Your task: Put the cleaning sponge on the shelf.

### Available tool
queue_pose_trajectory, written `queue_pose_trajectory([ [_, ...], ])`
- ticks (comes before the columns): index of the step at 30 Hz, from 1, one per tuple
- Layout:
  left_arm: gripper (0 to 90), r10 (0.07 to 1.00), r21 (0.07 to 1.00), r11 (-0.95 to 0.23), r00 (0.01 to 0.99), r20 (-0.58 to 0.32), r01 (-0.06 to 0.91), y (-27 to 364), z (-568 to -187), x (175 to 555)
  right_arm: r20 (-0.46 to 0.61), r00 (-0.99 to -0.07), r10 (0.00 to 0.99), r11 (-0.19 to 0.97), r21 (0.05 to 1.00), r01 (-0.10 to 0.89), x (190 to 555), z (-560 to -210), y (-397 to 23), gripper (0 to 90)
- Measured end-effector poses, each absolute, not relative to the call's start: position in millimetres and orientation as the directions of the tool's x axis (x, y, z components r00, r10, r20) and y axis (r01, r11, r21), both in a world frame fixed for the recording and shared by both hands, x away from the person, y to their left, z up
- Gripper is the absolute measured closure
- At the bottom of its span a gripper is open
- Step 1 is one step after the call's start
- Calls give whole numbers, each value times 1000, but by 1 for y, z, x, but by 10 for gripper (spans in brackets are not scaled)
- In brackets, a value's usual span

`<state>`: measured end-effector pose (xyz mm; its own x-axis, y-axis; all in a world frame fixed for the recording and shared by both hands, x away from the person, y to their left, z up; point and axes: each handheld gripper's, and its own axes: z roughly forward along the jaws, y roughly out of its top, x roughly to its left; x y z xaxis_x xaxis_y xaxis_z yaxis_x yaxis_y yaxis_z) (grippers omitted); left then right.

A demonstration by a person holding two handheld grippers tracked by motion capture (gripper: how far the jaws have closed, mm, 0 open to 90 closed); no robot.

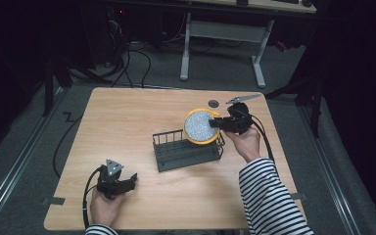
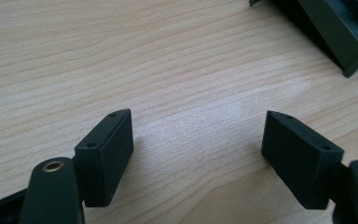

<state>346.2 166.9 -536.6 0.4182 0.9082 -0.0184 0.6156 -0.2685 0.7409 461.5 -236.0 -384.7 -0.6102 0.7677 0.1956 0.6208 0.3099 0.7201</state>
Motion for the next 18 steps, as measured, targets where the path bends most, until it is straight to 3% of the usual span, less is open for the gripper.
queue_pose_trajectory([
  [18,255,908,741,-269,418,-18,616,167,-537,346,176,-596,783,323,704,632,467,-404,-236,777],
])
